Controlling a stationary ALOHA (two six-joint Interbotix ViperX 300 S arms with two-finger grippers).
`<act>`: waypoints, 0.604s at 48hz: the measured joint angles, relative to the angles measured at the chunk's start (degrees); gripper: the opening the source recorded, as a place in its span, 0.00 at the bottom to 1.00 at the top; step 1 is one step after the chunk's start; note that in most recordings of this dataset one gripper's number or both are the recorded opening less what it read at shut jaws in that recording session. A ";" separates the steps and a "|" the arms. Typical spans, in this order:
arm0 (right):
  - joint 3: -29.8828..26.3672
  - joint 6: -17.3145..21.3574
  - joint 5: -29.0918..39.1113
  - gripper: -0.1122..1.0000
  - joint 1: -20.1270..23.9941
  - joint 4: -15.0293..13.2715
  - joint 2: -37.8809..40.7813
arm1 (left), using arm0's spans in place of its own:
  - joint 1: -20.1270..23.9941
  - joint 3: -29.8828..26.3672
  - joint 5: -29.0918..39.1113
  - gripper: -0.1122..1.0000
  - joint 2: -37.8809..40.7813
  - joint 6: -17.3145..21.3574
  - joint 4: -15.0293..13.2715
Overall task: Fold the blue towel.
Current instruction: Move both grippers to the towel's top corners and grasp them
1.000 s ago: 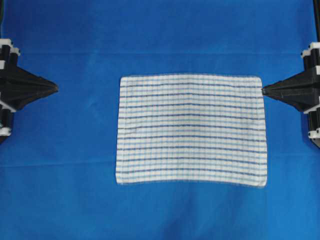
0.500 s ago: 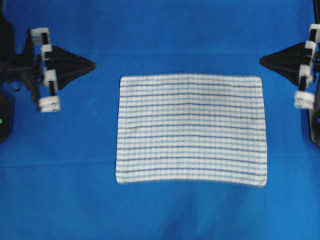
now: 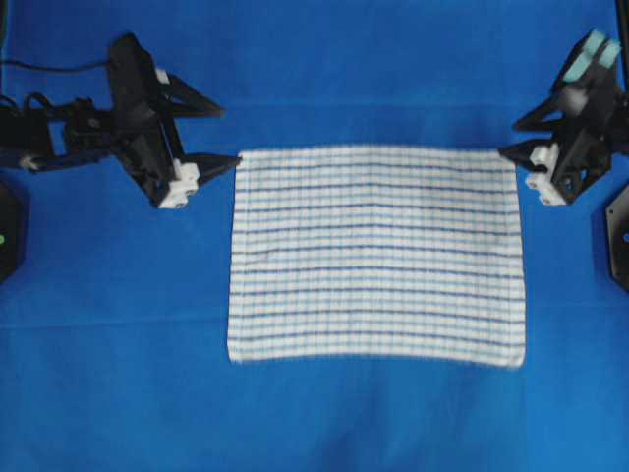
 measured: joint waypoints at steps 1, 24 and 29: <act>0.09 0.00 -0.09 0.60 -0.09 0.00 0.70 | 0.18 -0.26 -0.35 0.89 0.97 0.00 0.00; 0.44 0.09 -7.38 0.60 -0.62 0.00 15.38 | 1.32 -5.27 -2.81 0.86 17.23 0.18 0.09; 0.35 0.09 -7.82 0.59 -0.62 0.00 15.82 | 1.32 -5.98 -2.81 0.82 18.28 0.26 0.09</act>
